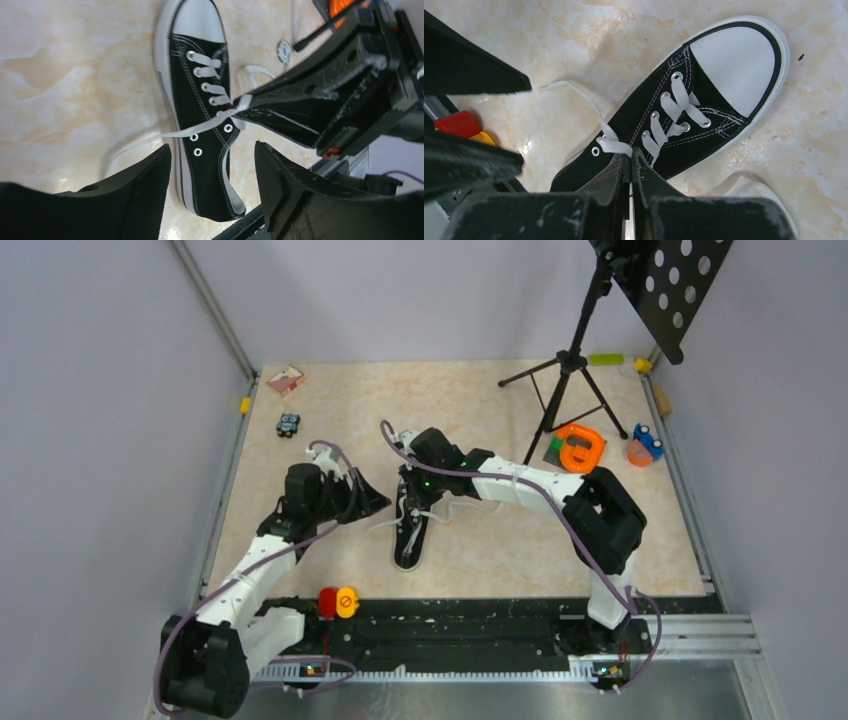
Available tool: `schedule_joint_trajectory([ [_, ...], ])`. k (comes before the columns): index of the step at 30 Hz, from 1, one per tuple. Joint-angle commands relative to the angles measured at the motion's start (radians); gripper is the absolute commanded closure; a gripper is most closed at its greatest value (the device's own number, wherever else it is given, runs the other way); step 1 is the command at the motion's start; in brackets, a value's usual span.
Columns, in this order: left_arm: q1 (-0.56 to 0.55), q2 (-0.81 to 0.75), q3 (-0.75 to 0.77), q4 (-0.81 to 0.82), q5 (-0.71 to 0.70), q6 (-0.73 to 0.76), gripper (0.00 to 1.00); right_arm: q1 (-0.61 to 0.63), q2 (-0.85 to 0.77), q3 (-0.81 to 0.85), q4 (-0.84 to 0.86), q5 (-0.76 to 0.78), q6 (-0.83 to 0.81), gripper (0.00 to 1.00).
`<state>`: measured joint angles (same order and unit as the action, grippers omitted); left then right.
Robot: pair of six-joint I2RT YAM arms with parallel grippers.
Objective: Tie the shoes
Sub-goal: Wrap the shoelace around the shoelace.
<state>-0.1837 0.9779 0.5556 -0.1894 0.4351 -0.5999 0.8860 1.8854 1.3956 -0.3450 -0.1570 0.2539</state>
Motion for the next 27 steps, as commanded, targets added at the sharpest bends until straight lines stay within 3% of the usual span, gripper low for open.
schedule_joint_trajectory([
  [1, -0.082, -0.004, -0.088, 0.323, 0.042, 0.011, 0.35, -0.009, -0.012, 0.037, 0.017, -0.013, -0.006, 1.00],
  [10, -0.117, 0.085, -0.103, 0.403, 0.010, 0.085, 0.55, -0.009, -0.011, 0.040, 0.037, -0.032, 0.013, 1.00],
  [27, -0.155, 0.233, -0.078, 0.468, 0.004, 0.106, 0.57, -0.014, -0.015, 0.042, 0.044, -0.044, 0.023, 1.00],
])
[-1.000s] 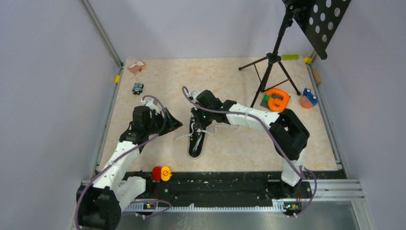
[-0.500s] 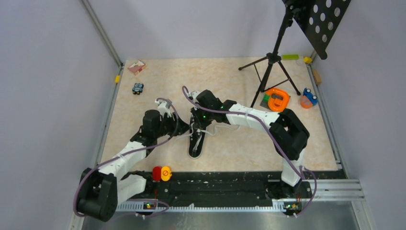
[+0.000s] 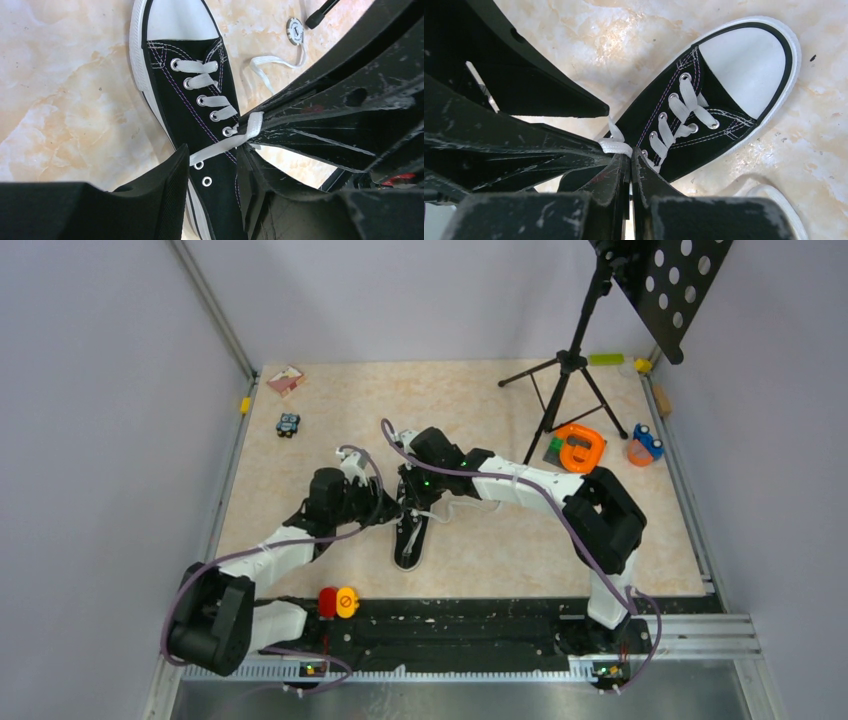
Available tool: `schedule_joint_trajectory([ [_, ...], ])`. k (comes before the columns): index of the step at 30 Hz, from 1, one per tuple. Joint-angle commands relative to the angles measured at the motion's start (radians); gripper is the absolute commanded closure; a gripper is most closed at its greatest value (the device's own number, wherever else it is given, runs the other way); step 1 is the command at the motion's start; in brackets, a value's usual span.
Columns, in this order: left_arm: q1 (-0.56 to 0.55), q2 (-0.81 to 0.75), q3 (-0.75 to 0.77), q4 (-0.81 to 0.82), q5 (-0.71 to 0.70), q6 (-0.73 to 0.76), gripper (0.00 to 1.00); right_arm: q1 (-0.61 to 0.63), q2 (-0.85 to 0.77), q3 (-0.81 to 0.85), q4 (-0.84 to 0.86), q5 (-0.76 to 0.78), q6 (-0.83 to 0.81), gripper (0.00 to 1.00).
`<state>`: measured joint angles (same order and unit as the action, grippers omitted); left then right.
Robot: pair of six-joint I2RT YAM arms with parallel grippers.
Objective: Tie the shoes
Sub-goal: Wrap the shoelace around the shoelace.
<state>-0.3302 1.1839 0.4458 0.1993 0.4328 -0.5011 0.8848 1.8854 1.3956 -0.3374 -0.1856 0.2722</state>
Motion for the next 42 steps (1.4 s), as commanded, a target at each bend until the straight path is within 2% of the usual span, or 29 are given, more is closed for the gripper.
schedule_joint_trajectory([
  [1, -0.010, 0.034, 0.029, 0.090, 0.006, 0.003, 0.57, -0.013, -0.016, 0.041, 0.036, -0.016, 0.006, 1.00],
  [8, -0.016, 0.075, 0.053, 0.093, 0.019, -0.016, 0.78, -0.013, -0.019, 0.035, 0.037, -0.016, 0.008, 1.00],
  [13, -0.024, 0.113, 0.083, 0.064, 0.067, -0.014, 1.00, -0.016, -0.020, 0.030, 0.041, -0.013, 0.013, 1.00],
  [15, -0.024, 0.116, 0.085, 0.054, 0.060, -0.017, 1.00, -0.018, -0.023, 0.029, 0.040, -0.011, 0.017, 0.99],
  [19, -0.024, 0.094, 0.083, 0.012, 0.011, -0.013, 1.00, -0.022, -0.038, 0.024, 0.039, 0.003, 0.019, 0.81],
  [22, -0.024, 0.075, 0.079, -0.011, -0.011, -0.002, 1.00, -0.029, -0.052, 0.012, 0.044, 0.010, 0.021, 0.74],
  [32, -0.024, 0.080, 0.074, 0.005, 0.016, -0.001, 1.00, -0.049, -0.061, -0.015, 0.091, -0.016, 0.061, 0.64],
  [42, -0.025, 0.084, 0.076, 0.012, 0.044, 0.004, 1.00, -0.058, -0.040, -0.009, 0.114, -0.007, 0.078, 0.65],
])
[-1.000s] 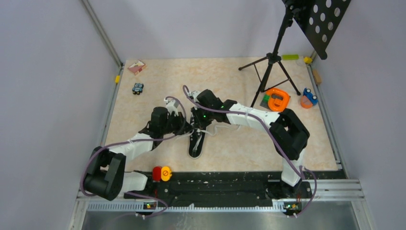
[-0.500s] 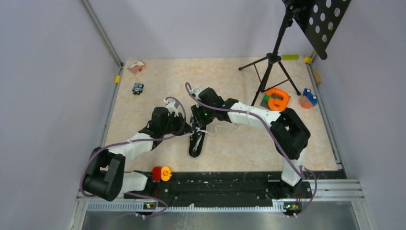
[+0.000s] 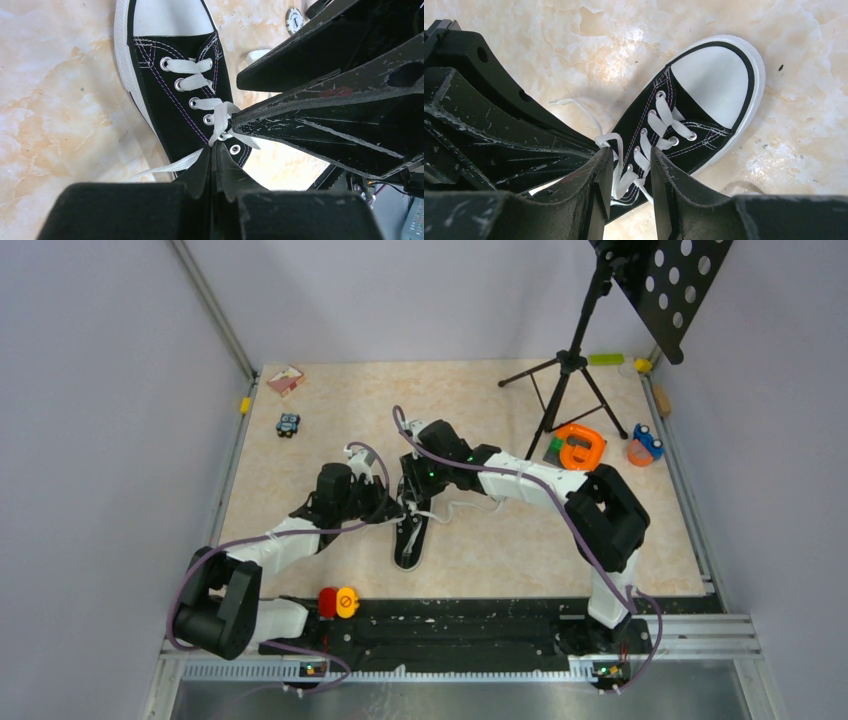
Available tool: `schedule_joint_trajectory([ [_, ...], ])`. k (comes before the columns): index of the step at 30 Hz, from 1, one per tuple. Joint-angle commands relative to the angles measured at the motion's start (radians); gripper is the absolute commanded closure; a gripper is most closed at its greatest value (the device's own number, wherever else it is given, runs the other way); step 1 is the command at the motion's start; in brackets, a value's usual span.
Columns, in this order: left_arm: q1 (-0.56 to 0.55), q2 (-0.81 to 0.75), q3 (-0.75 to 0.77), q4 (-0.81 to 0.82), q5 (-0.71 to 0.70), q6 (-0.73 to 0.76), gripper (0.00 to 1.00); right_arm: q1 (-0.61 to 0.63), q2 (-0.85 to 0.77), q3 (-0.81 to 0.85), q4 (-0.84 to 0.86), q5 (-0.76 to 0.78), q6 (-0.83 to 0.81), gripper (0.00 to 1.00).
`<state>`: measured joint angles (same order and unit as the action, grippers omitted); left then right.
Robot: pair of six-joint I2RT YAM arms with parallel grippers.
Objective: Tie the shoes
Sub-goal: Wrap the shoelace around the shoelace.
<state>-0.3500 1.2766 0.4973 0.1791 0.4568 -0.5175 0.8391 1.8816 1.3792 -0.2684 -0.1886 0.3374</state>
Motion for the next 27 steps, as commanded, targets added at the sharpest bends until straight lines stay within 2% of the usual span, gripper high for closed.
schedule_joint_trajectory([
  [1, -0.005, -0.012, 0.025, 0.029, 0.018, 0.023, 1.00, -0.012, -0.033, 0.010, 0.044, -0.007, 0.012, 0.66],
  [6, -0.006, -0.023, 0.027, 0.022, 0.013, 0.025, 1.00, -0.012, -0.016, 0.026, 0.035, -0.021, 0.008, 0.67],
  [12, -0.006, -0.029, 0.028, 0.019, 0.016, 0.026, 1.00, -0.011, -0.010, 0.025, 0.043, -0.035, 0.008, 0.80],
  [17, -0.005, -0.032, 0.028, 0.020, 0.017, 0.027, 1.00, -0.011, -0.002, 0.034, 0.042, -0.049, 0.008, 0.74],
  [21, -0.005, -0.034, 0.030, 0.017, 0.020, 0.027, 1.00, -0.012, 0.015, 0.044, 0.043, -0.067, 0.009, 0.74],
  [25, -0.005, -0.041, 0.030, 0.016, 0.019, 0.027, 1.00, -0.012, 0.018, 0.043, 0.044, -0.070, 0.009, 0.82],
  [26, -0.006, -0.042, 0.030, 0.014, 0.019, 0.027, 1.00, -0.011, 0.017, 0.043, 0.042, -0.070, 0.009, 0.85],
  [27, -0.005, -0.043, 0.030, 0.014, 0.019, 0.027, 1.00, -0.012, 0.017, 0.043, 0.041, -0.068, 0.008, 0.94],
])
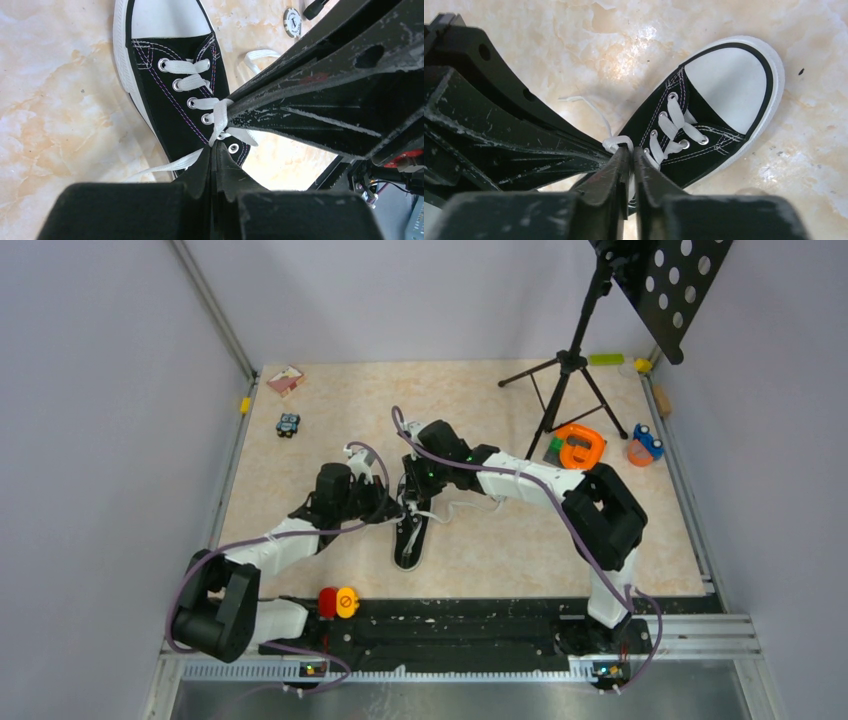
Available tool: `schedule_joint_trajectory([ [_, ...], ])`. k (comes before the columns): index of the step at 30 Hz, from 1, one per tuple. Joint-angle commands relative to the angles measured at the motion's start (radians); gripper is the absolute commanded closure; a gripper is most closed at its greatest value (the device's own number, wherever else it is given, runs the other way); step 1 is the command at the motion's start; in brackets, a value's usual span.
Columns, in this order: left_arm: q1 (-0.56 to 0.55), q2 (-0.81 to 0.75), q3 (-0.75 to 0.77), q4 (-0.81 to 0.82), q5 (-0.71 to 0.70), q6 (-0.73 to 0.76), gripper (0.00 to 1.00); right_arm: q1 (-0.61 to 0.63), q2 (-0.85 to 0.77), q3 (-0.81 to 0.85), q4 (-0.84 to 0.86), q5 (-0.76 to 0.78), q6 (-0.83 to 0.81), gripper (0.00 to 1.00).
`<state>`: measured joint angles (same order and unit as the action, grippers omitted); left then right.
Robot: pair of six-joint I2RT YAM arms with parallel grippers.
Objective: Tie the shoes
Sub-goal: Wrap the shoelace around the shoelace.
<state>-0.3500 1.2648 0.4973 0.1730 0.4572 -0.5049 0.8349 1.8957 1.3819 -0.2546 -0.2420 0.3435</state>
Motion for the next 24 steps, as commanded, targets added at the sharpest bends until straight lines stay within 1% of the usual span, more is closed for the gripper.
schedule_joint_trajectory([
  [1, -0.005, -0.032, 0.030, 0.019, 0.018, 0.014, 1.00, -0.008, 0.001, 0.040, 0.027, -0.011, 0.003, 1.00],
  [6, -0.006, -0.026, 0.029, -0.009, 0.025, 0.035, 1.00, -0.007, -0.062, -0.006, 0.060, 0.044, 0.010, 1.00],
  [9, -0.006, -0.006, 0.032, -0.037, 0.050, 0.048, 1.00, -0.008, -0.084, -0.024, 0.063, 0.041, 0.011, 1.00],
  [13, -0.006, -0.013, 0.046, -0.111, 0.043, 0.055, 1.00, -0.008, -0.123, -0.067, 0.097, 0.050, 0.026, 1.00],
  [16, -0.005, -0.053, 0.058, -0.169, 0.024, 0.060, 1.00, -0.008, -0.154, -0.118, 0.160, 0.061, 0.041, 1.00],
  [19, -0.006, -0.067, 0.080, -0.247, 0.041, 0.063, 1.00, -0.007, -0.173, -0.171, 0.258, 0.041, 0.057, 1.00],
  [21, -0.006, -0.059, 0.089, -0.257, 0.059, 0.057, 1.00, -0.007, -0.180, -0.205, 0.343, 0.010, 0.065, 1.00],
  [24, -0.006, -0.034, 0.091, -0.242, 0.055, 0.050, 1.00, -0.008, -0.180, -0.219, 0.407, -0.014, 0.077, 1.00],
])
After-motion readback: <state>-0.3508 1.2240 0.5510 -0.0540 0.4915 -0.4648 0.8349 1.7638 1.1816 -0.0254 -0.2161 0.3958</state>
